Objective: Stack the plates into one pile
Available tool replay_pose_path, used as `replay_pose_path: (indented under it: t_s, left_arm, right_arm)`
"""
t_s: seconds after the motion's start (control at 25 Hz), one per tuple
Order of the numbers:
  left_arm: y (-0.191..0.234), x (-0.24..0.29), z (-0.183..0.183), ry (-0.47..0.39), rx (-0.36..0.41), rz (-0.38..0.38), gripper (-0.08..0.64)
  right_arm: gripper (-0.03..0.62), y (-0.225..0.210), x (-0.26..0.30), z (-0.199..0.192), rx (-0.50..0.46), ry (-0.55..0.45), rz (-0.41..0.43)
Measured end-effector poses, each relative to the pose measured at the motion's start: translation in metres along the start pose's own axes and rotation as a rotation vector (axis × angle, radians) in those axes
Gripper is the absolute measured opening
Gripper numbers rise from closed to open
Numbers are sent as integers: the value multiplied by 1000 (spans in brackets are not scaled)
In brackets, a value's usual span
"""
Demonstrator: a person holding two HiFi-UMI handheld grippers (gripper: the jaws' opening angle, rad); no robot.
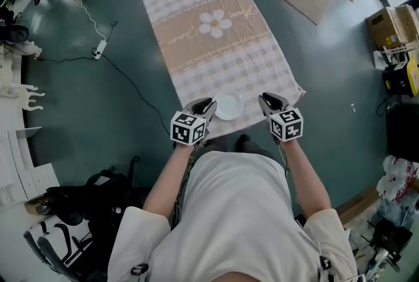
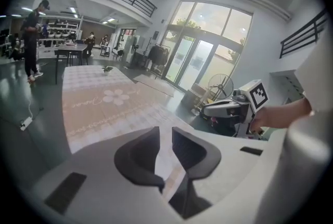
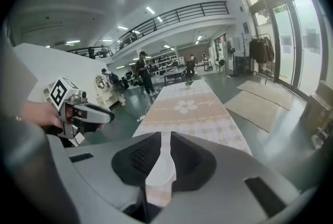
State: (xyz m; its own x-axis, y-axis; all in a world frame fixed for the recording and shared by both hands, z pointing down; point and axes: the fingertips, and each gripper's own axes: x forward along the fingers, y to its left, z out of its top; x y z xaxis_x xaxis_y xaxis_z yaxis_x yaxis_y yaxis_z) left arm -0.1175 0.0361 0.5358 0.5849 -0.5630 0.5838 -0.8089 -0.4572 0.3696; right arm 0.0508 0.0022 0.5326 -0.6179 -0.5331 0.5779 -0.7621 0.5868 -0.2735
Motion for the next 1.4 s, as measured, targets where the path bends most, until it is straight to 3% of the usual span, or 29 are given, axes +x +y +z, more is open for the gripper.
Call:
replay_pose_path:
  t_s: [0.2, 0.68, 1.0, 1.4]
  left_arm:
    - [-24, -26, -1, -65, -30, 64, 58]
    - [-85, -76, -30, -190, -43, 187, 31]
    - [-112, -111, -17, -271, 6, 185, 15]
    - [-107, -156, -2, -320, 43, 145, 8]
  right_arm:
    - [72, 5, -25, 2, -20, -24, 53]
    - [66, 33, -105, -7, -191, -111, 147]
    - [55, 46, -136, 4, -223, -182, 139]
    - [44, 84, -151, 26, -211, -252, 100]
